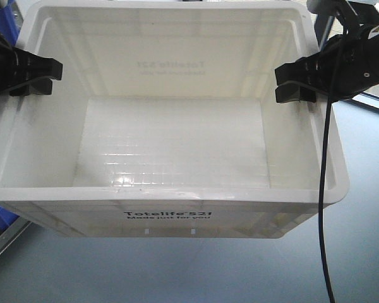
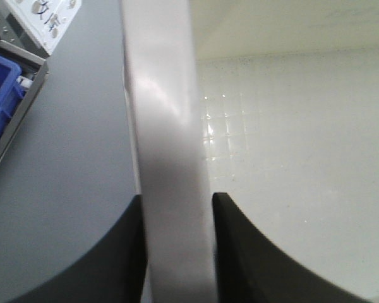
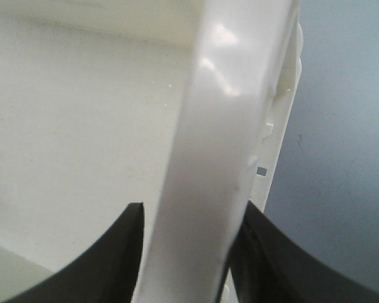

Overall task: Move bin from left to right shelf
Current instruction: 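Keep holding the tote while the base drives to the other shelf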

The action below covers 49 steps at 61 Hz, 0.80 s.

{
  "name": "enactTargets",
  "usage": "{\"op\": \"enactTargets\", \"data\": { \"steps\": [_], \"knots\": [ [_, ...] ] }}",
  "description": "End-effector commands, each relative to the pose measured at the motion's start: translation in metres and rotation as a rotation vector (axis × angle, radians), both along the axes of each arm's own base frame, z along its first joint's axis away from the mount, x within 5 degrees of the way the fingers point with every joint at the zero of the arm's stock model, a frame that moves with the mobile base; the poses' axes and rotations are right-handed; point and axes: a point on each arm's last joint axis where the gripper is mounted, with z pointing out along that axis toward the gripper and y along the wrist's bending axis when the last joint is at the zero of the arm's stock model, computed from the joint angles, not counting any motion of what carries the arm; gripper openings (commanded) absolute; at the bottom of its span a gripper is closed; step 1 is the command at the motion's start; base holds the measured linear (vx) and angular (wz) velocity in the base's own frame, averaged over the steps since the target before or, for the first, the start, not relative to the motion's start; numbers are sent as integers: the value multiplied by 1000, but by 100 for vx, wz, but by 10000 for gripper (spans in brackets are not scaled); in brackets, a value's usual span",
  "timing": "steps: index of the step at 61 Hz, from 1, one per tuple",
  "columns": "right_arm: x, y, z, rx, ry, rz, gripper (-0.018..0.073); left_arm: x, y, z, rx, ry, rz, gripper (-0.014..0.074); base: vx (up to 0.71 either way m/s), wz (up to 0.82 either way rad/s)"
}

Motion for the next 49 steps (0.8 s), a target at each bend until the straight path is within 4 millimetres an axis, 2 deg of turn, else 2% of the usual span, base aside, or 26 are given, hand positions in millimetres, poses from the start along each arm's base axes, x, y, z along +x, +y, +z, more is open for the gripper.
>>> {"op": "enactTargets", "data": {
  "steps": [1, 49],
  "knots": [
    [-3, -3, 28, 17, -151, -14, -4, -5, 0, 31, -18, -179, -14, -8, 13, 51],
    [-3, -3, 27, 16, -150, -14, -4, -5, 0, 31, -18, -179, -14, -8, 9, 54]
  ]
}}
